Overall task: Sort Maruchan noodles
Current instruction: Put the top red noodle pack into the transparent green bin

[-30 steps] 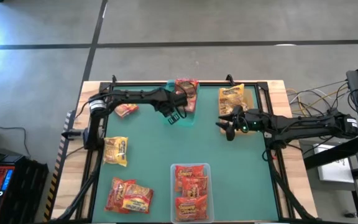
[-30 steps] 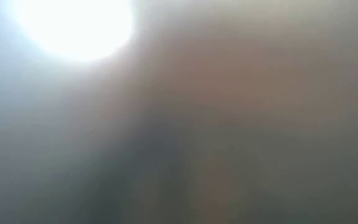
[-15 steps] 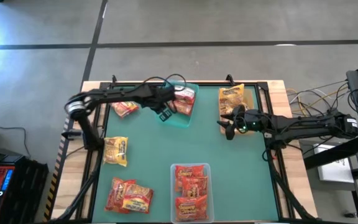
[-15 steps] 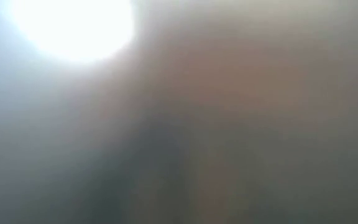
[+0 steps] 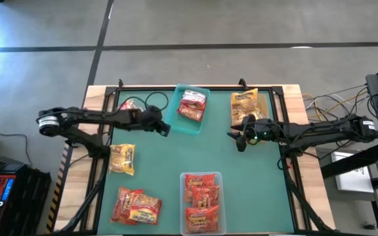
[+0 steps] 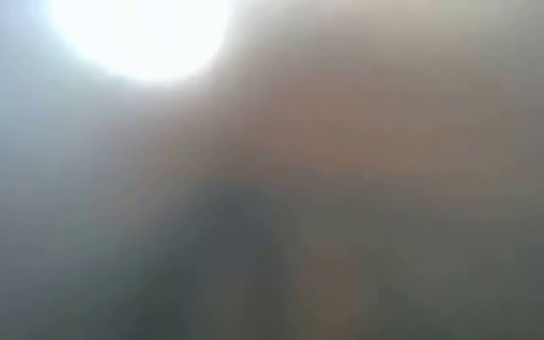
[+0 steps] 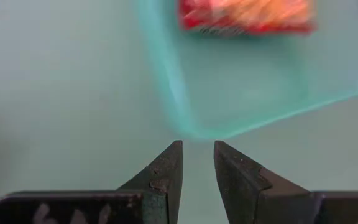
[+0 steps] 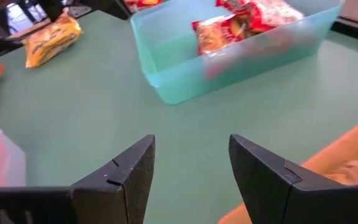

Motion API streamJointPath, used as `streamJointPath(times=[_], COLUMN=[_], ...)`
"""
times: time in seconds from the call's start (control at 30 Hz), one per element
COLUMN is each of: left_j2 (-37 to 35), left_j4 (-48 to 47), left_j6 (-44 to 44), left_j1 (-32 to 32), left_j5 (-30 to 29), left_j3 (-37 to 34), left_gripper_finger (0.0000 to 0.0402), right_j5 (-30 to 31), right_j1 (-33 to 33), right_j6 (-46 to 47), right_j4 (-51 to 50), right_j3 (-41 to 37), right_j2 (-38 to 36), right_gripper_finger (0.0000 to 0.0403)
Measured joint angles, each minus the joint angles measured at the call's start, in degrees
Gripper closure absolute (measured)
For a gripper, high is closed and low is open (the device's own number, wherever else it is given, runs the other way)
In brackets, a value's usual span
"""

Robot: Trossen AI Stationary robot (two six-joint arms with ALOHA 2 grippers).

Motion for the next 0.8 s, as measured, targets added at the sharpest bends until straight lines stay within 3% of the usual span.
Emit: streamJointPath(times=[0.13,0.43,0.6,0.8], left_j2=[1.69,7.71,14.81,19.59], left_j4=[12.88,17.69,16.38,1.42], left_j6=[-0.5,2.68,6.05,9.67], left_j1=[-0.17,-0.27,-0.34,-0.96], left_j5=[0.71,-2.75,-2.5,-2.62], left_j3=[-4.09,-0.73,6.17,14.84], left_gripper_finger=[0.0326,0.0326,0.0326,0.0326], right_j5=[0.0,0.53,0.5,0.49], right_j1=[1.51,2.25,2.25,2.25], right_j6=[0.71,3.05,3.09,3.51], right_j4=[1.62,4.32,7.01,7.2], right_j3=[0.0,0.0,0.0,0.0], right_j2=[1.93,5.98,8.04,9.87], right_gripper_finger=[0.0209,0.0209,0.0209,0.0209])
